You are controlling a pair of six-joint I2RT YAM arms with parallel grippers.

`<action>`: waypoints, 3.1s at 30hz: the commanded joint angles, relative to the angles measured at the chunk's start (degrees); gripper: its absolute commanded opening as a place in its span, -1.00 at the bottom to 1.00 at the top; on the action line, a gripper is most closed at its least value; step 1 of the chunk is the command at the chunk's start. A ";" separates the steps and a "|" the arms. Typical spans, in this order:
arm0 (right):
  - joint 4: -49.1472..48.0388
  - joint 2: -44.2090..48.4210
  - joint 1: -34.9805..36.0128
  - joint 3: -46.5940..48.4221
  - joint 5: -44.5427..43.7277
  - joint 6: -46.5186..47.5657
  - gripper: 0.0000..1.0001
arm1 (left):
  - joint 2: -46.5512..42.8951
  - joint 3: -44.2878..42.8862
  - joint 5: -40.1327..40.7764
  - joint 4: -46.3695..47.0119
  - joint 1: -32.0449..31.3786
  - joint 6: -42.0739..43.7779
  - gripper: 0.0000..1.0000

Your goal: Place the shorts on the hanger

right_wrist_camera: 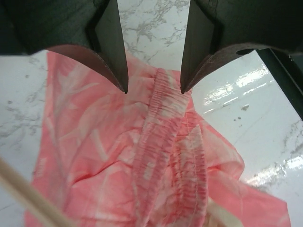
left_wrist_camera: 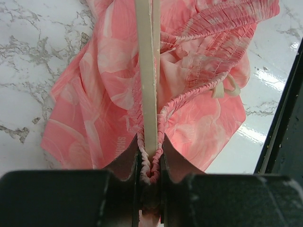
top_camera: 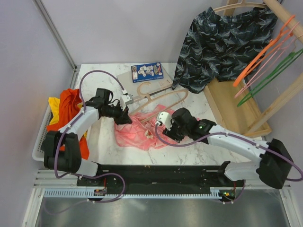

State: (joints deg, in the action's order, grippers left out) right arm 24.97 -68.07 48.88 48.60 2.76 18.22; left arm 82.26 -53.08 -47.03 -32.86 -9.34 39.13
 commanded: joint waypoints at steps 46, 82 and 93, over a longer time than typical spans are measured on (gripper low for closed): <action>-23.21 -14.19 -5.82 -7.81 -12.26 6.04 -0.33 | 0.62 -2.30 -2.10 3.15 2.05 -9.95 -0.97; -7.04 -15.51 -39.13 2.90 0.13 -11.36 -1.00 | -11.42 4.57 9.31 -20.31 13.83 39.78 -0.96; -1.16 -10.15 -37.46 5.98 5.32 -11.63 -1.00 | -8.70 2.11 21.80 -16.27 2.42 34.97 -0.96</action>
State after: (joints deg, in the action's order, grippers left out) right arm 20.38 -82.13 14.28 52.86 16.75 4.10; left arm 72.36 -47.94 -39.81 -48.05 -4.58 77.14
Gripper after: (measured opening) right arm 0.018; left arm 0.171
